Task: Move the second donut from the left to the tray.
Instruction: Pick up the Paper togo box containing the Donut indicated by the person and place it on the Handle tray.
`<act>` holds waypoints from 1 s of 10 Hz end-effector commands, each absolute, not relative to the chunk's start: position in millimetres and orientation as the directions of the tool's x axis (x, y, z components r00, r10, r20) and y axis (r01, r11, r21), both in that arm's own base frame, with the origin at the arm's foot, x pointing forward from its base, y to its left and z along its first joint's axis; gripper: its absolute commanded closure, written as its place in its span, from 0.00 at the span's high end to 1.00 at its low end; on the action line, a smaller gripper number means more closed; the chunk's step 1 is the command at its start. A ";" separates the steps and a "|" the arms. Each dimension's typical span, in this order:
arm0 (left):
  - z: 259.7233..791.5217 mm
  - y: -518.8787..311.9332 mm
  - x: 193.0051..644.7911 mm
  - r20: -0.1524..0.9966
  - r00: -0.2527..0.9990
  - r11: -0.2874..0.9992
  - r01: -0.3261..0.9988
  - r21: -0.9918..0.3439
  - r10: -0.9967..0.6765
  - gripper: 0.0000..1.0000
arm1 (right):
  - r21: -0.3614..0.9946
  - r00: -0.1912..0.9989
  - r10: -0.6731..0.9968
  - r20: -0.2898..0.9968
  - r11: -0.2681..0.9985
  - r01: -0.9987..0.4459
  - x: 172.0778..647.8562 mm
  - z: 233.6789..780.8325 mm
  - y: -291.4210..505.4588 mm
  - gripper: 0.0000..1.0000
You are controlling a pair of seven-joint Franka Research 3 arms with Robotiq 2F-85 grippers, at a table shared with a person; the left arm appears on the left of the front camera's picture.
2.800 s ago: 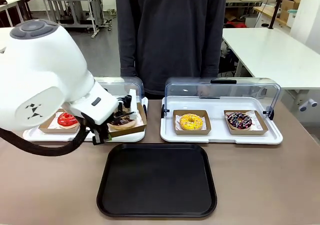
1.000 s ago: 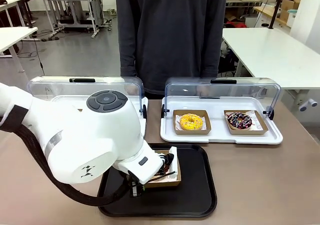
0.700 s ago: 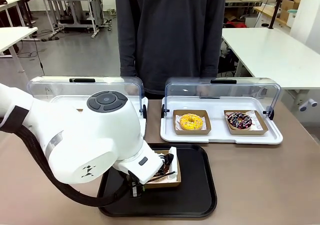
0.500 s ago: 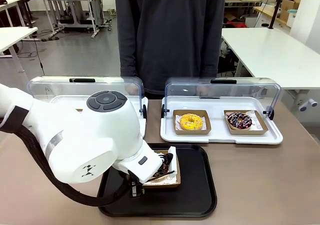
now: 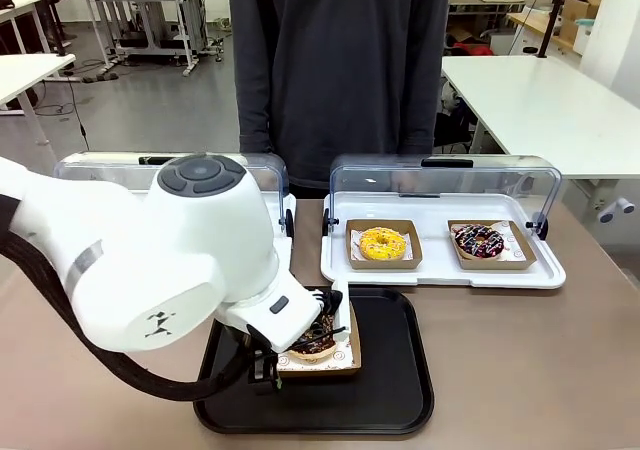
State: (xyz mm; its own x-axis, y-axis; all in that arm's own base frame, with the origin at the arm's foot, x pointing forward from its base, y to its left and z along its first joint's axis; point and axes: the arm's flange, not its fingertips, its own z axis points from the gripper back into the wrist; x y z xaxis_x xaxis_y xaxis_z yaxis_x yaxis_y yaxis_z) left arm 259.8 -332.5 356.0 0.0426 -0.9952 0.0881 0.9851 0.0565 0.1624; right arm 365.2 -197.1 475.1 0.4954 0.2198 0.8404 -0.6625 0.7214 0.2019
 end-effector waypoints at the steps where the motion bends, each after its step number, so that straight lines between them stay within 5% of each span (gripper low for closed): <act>1: 371.4 -312.1 226.6 0.078 0.063 0.075 0.982 0.173 -0.995 1.00 | 0.184 0.460 0.211 0.862 0.716 -0.674 368.8 475.2 -197.7 1.00; 10: 383.5 -331.9 241.2 0.076 0.030 0.043 0.983 0.177 -0.997 1.00 | 0.184 0.460 0.211 0.862 0.716 -0.674 368.8 475.2 -197.7 1.00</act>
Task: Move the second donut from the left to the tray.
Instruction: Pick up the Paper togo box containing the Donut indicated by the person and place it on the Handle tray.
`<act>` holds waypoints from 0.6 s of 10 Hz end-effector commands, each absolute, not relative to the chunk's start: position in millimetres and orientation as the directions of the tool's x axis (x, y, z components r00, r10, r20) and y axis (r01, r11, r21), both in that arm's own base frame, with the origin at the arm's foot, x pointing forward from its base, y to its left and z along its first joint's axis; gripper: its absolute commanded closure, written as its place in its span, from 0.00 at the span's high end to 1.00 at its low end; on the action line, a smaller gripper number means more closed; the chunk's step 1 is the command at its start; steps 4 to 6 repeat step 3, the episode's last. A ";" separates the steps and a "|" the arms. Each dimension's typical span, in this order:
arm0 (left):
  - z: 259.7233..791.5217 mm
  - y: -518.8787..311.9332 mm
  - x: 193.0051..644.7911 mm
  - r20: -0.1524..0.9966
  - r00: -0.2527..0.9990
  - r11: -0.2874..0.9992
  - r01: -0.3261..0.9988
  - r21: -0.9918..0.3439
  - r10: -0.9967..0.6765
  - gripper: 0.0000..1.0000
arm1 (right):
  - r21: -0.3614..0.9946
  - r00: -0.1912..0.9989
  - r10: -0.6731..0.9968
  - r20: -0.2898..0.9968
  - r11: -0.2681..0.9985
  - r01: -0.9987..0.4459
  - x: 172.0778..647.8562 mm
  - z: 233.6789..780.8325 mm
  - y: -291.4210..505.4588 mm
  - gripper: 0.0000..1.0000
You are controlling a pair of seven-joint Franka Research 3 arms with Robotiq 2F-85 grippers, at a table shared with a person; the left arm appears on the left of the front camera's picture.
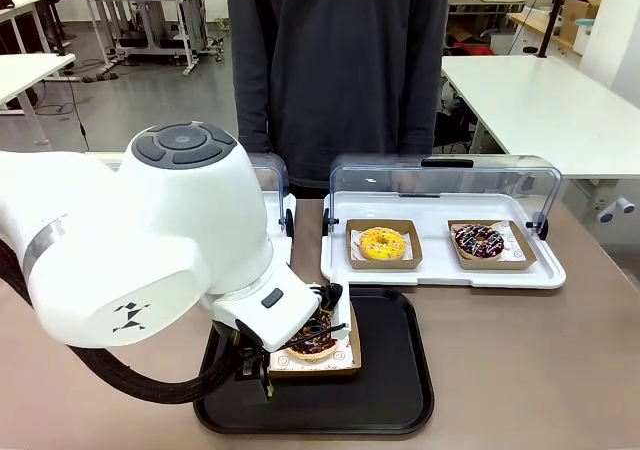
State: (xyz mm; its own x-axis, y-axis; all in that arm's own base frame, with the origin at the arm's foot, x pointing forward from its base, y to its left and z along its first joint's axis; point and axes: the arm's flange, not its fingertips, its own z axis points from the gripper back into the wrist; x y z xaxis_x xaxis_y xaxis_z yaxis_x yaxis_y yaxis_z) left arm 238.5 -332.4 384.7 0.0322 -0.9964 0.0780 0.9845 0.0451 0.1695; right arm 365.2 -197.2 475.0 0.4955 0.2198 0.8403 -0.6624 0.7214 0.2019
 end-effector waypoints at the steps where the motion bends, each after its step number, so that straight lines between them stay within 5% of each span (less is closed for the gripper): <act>1: 383.5 -331.9 241.2 0.076 0.030 0.043 0.983 0.177 -0.997 1.00 | 0.184 0.460 0.211 0.862 0.716 -0.674 368.8 475.2 -197.7 1.00; 6: 383.5 -331.9 241.2 0.076 0.030 0.043 0.983 0.177 -0.997 1.00 | 0.184 0.460 0.211 0.862 0.716 -0.674 368.8 475.2 -197.7 1.00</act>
